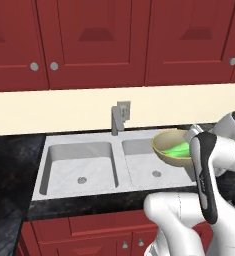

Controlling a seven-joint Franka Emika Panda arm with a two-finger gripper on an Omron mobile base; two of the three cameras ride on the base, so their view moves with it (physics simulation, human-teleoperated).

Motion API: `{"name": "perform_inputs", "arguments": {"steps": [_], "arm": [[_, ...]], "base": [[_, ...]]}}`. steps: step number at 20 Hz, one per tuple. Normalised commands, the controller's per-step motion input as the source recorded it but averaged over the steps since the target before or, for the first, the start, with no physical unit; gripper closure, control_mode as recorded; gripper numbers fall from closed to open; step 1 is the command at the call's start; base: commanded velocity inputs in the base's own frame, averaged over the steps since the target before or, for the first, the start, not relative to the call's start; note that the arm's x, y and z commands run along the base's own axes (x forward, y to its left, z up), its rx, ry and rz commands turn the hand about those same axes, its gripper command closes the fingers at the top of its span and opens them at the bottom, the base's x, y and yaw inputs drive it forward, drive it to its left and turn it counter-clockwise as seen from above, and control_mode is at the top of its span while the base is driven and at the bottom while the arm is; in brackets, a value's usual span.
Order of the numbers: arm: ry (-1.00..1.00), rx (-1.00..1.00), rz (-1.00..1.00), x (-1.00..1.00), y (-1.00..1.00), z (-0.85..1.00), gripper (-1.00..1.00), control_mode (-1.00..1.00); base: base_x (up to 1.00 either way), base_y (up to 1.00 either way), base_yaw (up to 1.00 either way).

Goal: Pick the corn from the cabinet and place it in the bowl. Then pick the bowl and place it in the sink. Then turn on the sink facuet.

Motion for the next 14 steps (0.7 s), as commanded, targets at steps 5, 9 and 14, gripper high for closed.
{"name": "perform_inputs", "arguments": {"steps": [5,9,14], "arm": [[0.00,-0.08,0.10,0.58,0.00,-0.63,1.00,-1.00],[0.00,-0.04,0.13,0.39,0.00,-0.57,1.00,-1.00],[0.00,0.00,0.12,0.37,-0.01,-0.58,1.00,-1.00]], "base": [[0.00,0.00,0.00],[0.00,0.00,0.00],[0.00,0.00,0.00]]}}
